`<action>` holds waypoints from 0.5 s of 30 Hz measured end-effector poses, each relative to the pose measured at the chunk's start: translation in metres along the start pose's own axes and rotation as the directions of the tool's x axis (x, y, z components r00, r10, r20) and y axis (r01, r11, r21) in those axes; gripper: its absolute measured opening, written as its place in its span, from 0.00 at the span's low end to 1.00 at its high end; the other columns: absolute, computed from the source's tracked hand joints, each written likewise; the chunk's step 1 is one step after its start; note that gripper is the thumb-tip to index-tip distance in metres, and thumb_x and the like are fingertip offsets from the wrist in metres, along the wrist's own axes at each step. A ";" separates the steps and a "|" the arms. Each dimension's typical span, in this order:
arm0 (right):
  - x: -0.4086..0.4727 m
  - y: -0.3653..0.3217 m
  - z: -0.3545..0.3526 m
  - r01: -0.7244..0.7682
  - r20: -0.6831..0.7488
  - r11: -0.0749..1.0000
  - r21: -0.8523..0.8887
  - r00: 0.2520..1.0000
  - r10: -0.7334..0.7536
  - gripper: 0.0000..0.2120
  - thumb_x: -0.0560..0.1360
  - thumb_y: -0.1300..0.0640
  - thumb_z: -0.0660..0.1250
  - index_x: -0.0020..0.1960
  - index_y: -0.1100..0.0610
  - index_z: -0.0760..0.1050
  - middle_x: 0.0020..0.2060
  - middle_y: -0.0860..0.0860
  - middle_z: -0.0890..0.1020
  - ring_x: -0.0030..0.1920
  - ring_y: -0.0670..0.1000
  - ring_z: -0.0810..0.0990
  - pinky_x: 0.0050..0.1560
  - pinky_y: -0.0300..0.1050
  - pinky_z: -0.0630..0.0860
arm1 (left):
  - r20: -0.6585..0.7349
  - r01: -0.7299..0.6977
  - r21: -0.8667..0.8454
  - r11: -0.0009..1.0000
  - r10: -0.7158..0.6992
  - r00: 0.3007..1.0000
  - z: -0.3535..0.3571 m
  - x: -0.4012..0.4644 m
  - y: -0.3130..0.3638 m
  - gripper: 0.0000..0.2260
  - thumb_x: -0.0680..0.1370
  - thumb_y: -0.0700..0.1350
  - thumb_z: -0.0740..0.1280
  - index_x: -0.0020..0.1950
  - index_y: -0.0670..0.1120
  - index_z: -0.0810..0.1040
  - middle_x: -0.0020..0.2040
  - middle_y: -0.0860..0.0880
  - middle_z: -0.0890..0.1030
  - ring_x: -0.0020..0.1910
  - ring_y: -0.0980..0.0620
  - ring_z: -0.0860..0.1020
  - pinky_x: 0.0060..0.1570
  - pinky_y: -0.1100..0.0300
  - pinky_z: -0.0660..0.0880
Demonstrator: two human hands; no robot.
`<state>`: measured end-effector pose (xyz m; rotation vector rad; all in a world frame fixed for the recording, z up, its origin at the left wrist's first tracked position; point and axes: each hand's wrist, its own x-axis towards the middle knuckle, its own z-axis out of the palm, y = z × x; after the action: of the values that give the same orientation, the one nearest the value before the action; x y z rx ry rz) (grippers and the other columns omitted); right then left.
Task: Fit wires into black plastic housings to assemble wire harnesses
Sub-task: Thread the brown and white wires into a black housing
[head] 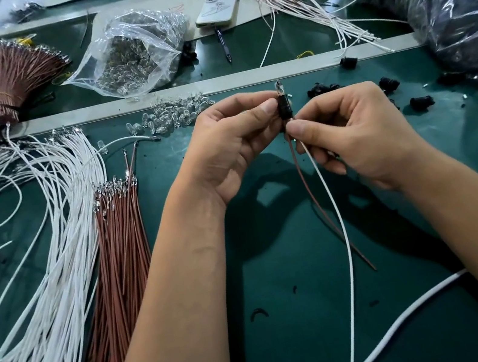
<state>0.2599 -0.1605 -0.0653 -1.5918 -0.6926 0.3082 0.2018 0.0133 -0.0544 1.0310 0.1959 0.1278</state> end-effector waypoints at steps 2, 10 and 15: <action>0.000 0.001 0.000 -0.003 -0.005 1.000 -0.008 1.000 0.003 0.07 0.78 0.63 0.74 0.41 0.62 0.82 0.27 0.56 0.78 0.23 0.49 0.71 0.20 0.37 0.66 | 0.003 0.017 -0.011 1.000 -0.017 1.000 0.000 0.000 0.002 0.03 0.75 0.33 0.69 0.43 0.38 0.82 0.39 0.44 0.85 0.38 0.52 0.84 0.41 0.64 0.80; -0.001 0.000 0.000 0.009 0.011 1.000 -0.006 1.000 -0.009 0.09 0.77 0.60 0.74 0.42 0.66 0.81 0.26 0.59 0.76 0.24 0.52 0.69 0.20 0.38 0.65 | 0.033 -0.009 0.130 0.991 0.005 0.999 0.003 -0.004 0.000 0.12 0.64 0.37 0.76 0.45 0.41 0.80 0.46 0.39 0.83 0.40 0.48 0.83 0.45 0.62 0.80; -0.001 0.000 -0.001 0.021 0.007 1.000 -0.008 1.000 -0.021 0.08 0.78 0.63 0.73 0.43 0.67 0.81 0.24 0.51 0.76 0.22 0.47 0.70 0.20 0.37 0.65 | 0.032 -0.028 0.093 0.995 0.025 0.999 0.003 -0.004 0.000 0.12 0.63 0.36 0.75 0.45 0.40 0.80 0.44 0.39 0.84 0.40 0.48 0.84 0.46 0.62 0.81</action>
<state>0.2597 -0.1617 -0.0655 -1.5908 -0.7162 0.2967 0.1988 0.0099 -0.0525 1.1279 0.1615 0.1276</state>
